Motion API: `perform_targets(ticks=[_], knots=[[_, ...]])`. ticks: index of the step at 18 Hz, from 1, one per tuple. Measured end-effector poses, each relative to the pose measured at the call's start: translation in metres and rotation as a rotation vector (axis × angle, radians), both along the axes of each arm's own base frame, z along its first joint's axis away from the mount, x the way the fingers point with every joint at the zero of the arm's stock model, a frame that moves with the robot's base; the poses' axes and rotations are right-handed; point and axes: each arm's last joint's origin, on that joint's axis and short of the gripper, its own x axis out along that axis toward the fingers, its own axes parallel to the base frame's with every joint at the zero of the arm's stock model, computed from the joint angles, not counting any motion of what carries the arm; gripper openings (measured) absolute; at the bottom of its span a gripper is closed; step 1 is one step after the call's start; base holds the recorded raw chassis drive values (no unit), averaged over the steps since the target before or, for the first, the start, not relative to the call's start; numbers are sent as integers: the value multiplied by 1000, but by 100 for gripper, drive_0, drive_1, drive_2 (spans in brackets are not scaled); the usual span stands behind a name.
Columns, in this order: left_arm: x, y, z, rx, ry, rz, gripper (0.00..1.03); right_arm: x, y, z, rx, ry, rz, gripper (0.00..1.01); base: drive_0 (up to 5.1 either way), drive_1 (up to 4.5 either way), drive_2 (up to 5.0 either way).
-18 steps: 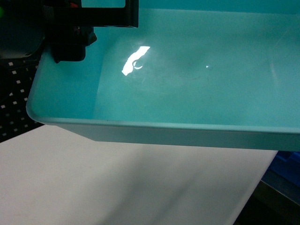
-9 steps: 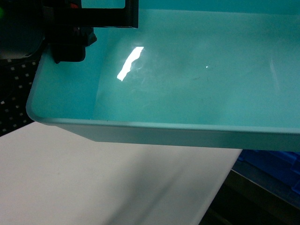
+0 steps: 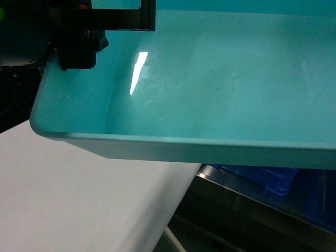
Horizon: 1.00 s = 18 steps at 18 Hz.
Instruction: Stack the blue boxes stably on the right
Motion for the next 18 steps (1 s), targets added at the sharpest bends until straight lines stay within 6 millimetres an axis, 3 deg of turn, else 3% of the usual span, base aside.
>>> perform_targets(ticks=[18], knots=[[0,0,0,0,0,0,2,0,0,0,0,0,1,7,-155,-155,-155]])
